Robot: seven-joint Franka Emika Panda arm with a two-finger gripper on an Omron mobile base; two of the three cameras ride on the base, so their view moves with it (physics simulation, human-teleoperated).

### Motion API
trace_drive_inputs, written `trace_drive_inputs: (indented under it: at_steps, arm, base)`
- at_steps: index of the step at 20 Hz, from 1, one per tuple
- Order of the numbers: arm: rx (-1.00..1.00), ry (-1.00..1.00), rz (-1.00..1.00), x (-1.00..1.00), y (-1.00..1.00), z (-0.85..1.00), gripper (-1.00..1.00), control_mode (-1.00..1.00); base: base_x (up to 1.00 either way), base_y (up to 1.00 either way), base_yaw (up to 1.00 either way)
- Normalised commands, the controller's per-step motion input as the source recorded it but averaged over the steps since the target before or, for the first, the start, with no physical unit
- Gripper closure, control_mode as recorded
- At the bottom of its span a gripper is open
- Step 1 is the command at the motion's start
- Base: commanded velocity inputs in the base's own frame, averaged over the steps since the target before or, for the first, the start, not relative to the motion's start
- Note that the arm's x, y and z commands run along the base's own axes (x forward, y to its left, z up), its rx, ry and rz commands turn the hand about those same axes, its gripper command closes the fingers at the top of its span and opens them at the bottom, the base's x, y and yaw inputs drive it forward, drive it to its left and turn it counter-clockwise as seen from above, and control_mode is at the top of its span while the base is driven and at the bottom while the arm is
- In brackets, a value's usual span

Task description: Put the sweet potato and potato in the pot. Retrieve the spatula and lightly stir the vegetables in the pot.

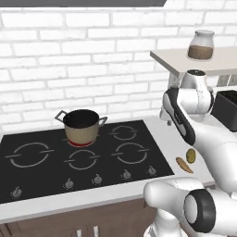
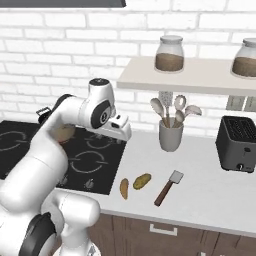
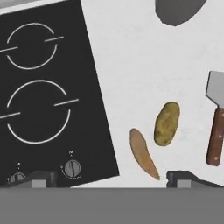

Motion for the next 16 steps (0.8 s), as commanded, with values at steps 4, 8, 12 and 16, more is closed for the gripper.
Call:
trace_drive_inputs:
  at_steps: [4, 8, 12, 16]
  arm:
    - [0.0, 0.06, -0.18, -0.03, -0.66, -0.58, -1.0, -1.0]
    - [0.0, 0.09, -0.16, 0.0, -0.55, -0.59, -1.0, -1.0]
    - [0.0, 0.09, -0.14, 0.0, -0.43, -0.55, -1.0, -1.0]
    - [0.0, 0.08, -0.13, 0.0, -0.4, -0.55, -1.0, -1.0]
  base:
    - [0.0, 0.0, 0.0]
    - [0.0, 0.0, 0.0]
    - [0.0, 0.0, 0.0]
    - [0.0, 0.0, 0.0]
